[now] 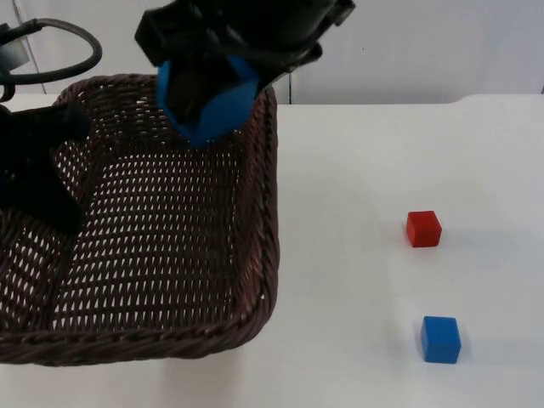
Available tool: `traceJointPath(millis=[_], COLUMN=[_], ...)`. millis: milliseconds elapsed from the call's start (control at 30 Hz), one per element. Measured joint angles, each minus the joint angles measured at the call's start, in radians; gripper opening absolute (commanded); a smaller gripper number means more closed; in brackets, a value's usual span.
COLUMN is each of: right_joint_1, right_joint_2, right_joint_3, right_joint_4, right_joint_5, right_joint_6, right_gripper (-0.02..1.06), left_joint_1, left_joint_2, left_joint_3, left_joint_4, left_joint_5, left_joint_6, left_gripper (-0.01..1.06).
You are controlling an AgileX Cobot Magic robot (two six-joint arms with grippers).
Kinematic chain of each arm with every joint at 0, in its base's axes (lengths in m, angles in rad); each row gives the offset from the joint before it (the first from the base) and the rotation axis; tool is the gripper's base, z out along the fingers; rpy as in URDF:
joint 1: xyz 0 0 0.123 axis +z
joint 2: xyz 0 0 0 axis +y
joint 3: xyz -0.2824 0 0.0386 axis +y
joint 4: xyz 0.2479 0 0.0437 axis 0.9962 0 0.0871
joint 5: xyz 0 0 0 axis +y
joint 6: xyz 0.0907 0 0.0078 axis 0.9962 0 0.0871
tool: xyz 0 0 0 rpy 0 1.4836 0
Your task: Pick up the basket with the left hand and place the largest block into the basket with the right hand.
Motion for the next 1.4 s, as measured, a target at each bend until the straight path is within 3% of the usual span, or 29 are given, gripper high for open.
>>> traceJointPath(millis=[333, 800, 900, 933, 1000, 1033, 1167, 1400], right_joint_1=[-0.004, -0.006, -0.006, -0.006, -0.006, -0.006, -0.006, -0.006], right_joint_2=[0.045, 0.12, 0.132, 0.134, 0.138, 0.138, 0.138, 0.138], right_joint_3=[-0.001, -0.002, -0.002, -0.002, -0.002, -0.002, -0.006, -0.006], right_joint_4=[-0.127, -0.126, -0.124, -0.117, -0.109, -0.102, -0.099, -0.098], right_joint_5=[-0.064, -0.137, -0.144, -0.146, -0.146, -0.148, -0.151, -0.147], right_joint_6=[0.0, 0.0, -0.002, -0.002, -0.002, -0.002, -0.002, -0.002], right_gripper=[0.0, 0.02, 0.11, 0.17, 0.41, 0.41, 0.7, 0.72], left_joint_1=[0.0, 0.0, 0.0, 0.0, 0.0, 0.0, 0.0, 0.0], left_joint_2=[0.0, 0.0, 0.0, 0.0, 0.0, 0.0, 0.0, 0.0], left_joint_3=[0.0, 0.0, 0.001, 0.001, 0.001, 0.002, 0.004, 0.006], left_joint_4=[0.0, 0.0, 0.0, 0.0, 0.0, 0.0, 0.0, 0.0], left_joint_5=[0.0, 0.0, -0.002, -0.002, -0.002, -0.002, -0.004, -0.004], left_joint_6=[0.0, 0.0, 0.0, 0.0, 0.0, 0.0, 0.002, 0.002], left_gripper=[0.0, 0.0, 0.0, 0.0, 0.0, 0.0, 0.0, 0.0])
